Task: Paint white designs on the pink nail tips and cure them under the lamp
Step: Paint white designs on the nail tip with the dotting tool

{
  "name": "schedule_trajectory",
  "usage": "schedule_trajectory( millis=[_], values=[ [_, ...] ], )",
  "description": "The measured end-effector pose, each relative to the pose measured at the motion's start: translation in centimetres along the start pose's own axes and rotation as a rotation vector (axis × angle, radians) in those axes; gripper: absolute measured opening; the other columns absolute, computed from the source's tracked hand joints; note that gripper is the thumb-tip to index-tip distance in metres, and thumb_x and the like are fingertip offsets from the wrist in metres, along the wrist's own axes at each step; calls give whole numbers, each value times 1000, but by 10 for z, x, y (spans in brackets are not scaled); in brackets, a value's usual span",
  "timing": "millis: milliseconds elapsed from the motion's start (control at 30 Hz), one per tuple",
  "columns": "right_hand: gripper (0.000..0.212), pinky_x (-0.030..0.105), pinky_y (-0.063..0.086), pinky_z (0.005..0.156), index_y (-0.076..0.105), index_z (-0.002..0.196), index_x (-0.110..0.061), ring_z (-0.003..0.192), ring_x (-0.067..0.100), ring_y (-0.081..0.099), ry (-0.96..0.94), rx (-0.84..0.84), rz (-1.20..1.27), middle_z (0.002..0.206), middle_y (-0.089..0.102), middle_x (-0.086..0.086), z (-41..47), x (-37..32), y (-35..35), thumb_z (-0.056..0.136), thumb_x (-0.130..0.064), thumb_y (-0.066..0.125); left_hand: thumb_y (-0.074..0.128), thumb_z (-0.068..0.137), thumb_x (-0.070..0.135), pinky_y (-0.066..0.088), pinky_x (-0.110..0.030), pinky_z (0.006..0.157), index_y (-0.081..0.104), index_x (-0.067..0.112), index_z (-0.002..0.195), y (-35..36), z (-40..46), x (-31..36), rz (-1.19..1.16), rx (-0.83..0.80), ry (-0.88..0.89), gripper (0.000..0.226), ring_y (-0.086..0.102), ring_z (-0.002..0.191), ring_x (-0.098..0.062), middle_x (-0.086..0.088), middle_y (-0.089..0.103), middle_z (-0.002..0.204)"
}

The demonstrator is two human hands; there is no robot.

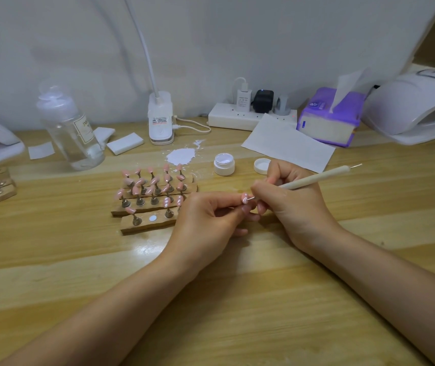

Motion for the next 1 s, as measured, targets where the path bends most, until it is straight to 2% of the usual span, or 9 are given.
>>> schedule_trajectory(
  millis=[233, 333, 400, 500, 600, 767, 833, 933, 1000],
  values=[
    [41, 13, 41, 41, 35, 51, -13, 31, 3, 43, -2, 89, 29, 33, 41, -5, 1, 0, -4, 77, 16, 50, 58, 86, 2, 51, -13, 55, 71, 21, 77, 0, 0, -2, -30, 2, -12, 25, 69, 74, -1, 15, 72, 76],
    [49, 19, 47, 47, 41, 42, -22, 31, 4, 40, -18, 216, 85, 37, 42, -7, 1, -2, -11, 83, -2, 59, 61, 85, 3, 50, -13, 53, 71, 16, 78, -1, 0, -3, -37, 25, -13, 18, 70, 74, -4, 12, 72, 73],
    [47, 19, 43, 46, 46, 43, -25, 31, 4, 41, -43, 276, 72, 37, 43, -7, 0, -5, -13, 87, -18, 60, 61, 84, 4, 51, -14, 53, 70, 16, 78, -1, 0, -3, -36, 34, -7, 17, 70, 73, -4, 11, 71, 70],
    [44, 15, 36, 40, 51, 49, -26, 29, 7, 40, -49, 317, 38, 31, 41, -4, -1, -6, -13, 92, -34, 51, 61, 85, 4, 51, -14, 53, 70, 16, 79, -2, 0, -3, -43, 34, -5, 16, 70, 73, -4, 13, 71, 72],
    [46, 19, 36, 42, 53, 53, -23, 28, 8, 38, -46, 329, -30, 30, 41, -1, -2, -6, -14, 92, -43, 43, 61, 85, 4, 51, -14, 54, 70, 17, 80, -2, -2, -1, -56, 26, 2, 17, 69, 73, -3, 14, 71, 73],
    [30, 16, 42, 53, 49, 60, -19, 50, 9, 50, -174, 202, -157, 52, 51, 4, -6, -15, -8, 77, -32, 69, 61, 84, 5, 51, -14, 55, 70, 15, 84, -5, -3, 0, -142, 40, -6, 13, 69, 76, -4, 9, 72, 75],
    [22, 18, 45, 58, 47, 70, -20, 62, 10, 54, -239, 111, -217, 63, 55, -5, -9, -18, -2, 72, -24, 68, 59, 84, 4, 52, -15, 56, 70, 15, 86, -6, -3, 0, -178, 44, -1, 15, 69, 76, -5, 8, 73, 78],
    [29, 25, 48, 75, 44, 80, -26, 79, 18, 60, -296, -35, -331, 78, 62, -6, -12, -19, 9, 68, -18, 69, 58, 85, 7, 53, -17, 57, 71, 17, 83, -7, -4, 2, -182, 57, 23, 16, 68, 77, -3, 10, 72, 82],
    [33, 15, 44, 78, 43, 81, -30, 82, 12, 60, -326, -53, -401, 83, 64, 0, -14, -21, 11, 68, -18, 71, 58, 86, 9, 54, -19, 59, 72, 17, 79, -9, -5, 2, -177, 79, 37, 17, 68, 78, -3, 9, 71, 82]
  ],
)
Point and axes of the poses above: each hand's wrist, its own z-axis towards the middle knuckle, its own y-axis out of the palm, x = y × z, the point moved 5 cm from there along z, towards the middle knuckle
